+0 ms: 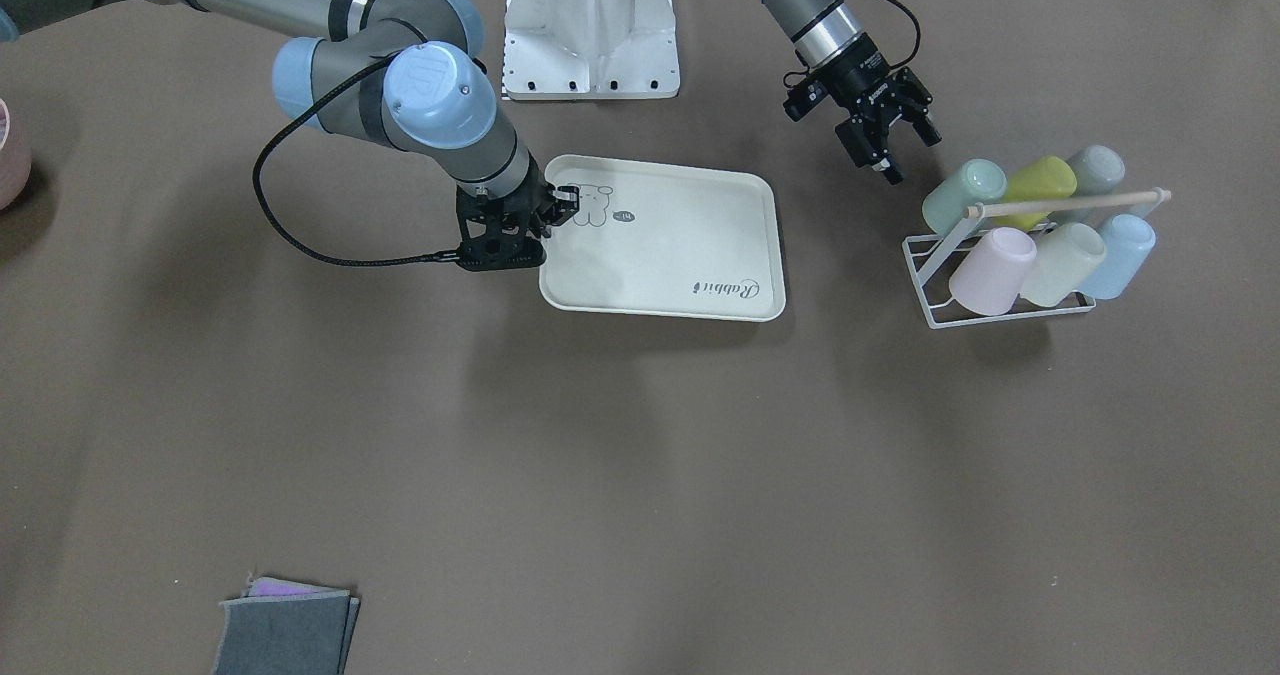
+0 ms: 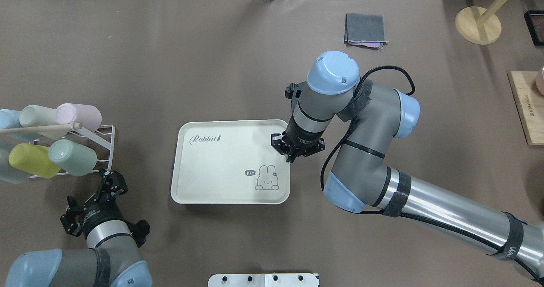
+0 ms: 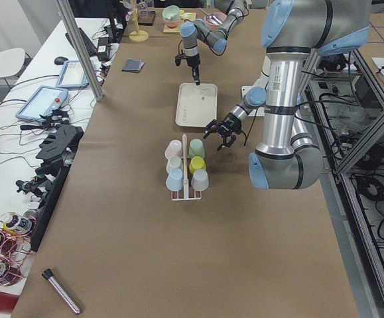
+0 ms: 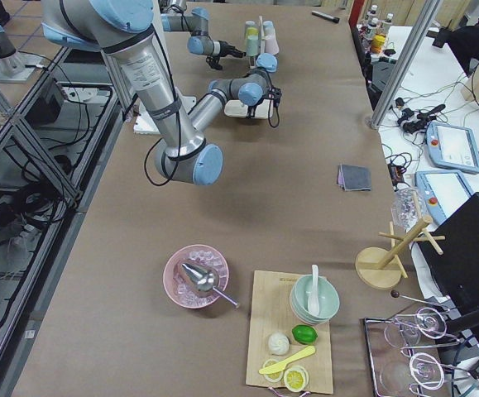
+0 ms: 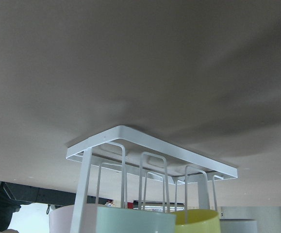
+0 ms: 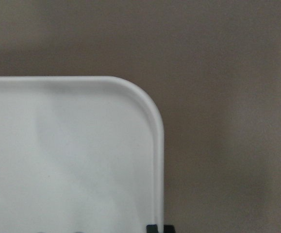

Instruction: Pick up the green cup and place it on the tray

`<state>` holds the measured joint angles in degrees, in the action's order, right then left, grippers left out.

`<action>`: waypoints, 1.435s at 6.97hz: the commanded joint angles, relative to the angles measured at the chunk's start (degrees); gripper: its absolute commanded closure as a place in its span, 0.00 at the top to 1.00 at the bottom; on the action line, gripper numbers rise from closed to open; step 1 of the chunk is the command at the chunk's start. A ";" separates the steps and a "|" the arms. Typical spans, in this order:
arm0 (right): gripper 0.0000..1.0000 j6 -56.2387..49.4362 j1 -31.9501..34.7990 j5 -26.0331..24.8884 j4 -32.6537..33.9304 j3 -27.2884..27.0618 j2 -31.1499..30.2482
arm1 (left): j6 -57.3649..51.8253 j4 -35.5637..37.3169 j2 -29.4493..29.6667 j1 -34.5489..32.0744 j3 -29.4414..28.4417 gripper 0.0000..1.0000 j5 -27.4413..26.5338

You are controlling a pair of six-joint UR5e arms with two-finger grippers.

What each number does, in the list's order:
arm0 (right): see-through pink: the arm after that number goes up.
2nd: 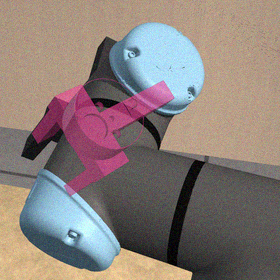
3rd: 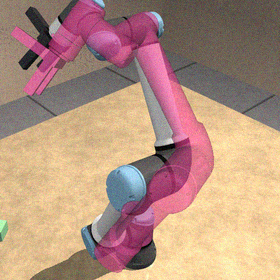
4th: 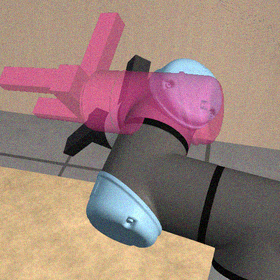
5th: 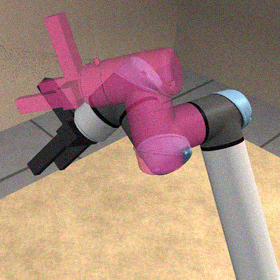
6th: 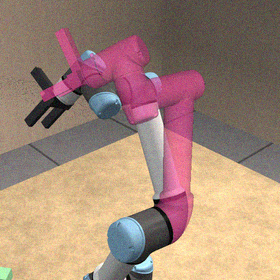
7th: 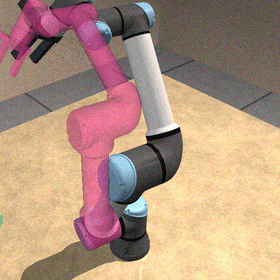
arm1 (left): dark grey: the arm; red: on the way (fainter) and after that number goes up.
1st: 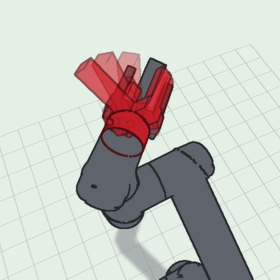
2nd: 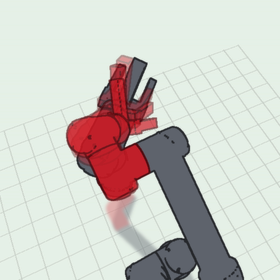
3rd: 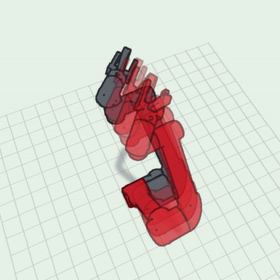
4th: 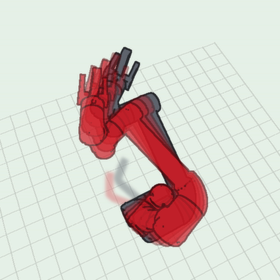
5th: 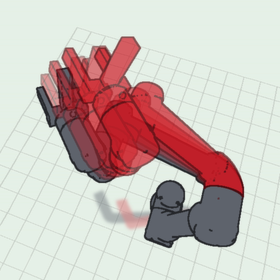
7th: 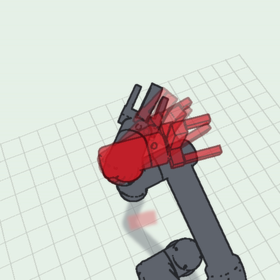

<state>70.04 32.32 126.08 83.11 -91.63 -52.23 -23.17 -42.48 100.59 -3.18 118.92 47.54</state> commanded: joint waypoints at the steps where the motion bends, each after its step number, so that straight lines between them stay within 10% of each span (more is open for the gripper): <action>1: 0.00 0.01 -0.15 -0.04 -0.66 -0.04 -0.33 | -1.26 -2.16 -0.13 -0.68 -2.11 0.97 -0.96; 2: 0.82 0.10 -0.06 -0.04 -0.58 0.05 -0.51 | -2.66 -2.51 -0.91 -1.30 -1.85 0.97 -1.39; 3: 1.00 0.62 0.63 -0.31 -0.58 -0.04 -0.51 | -2.67 -2.69 -1.27 -1.56 -1.76 0.97 -1.75; 10: 1.00 -21.31 24.77 8.46 1.61 -8.48 -15.18 | -3.81 -3.91 -2.23 -2.45 -2.81 0.97 -5.96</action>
<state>55.14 51.90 131.87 83.50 -100.10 -65.59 -26.96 -45.57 98.59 -5.56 116.69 42.22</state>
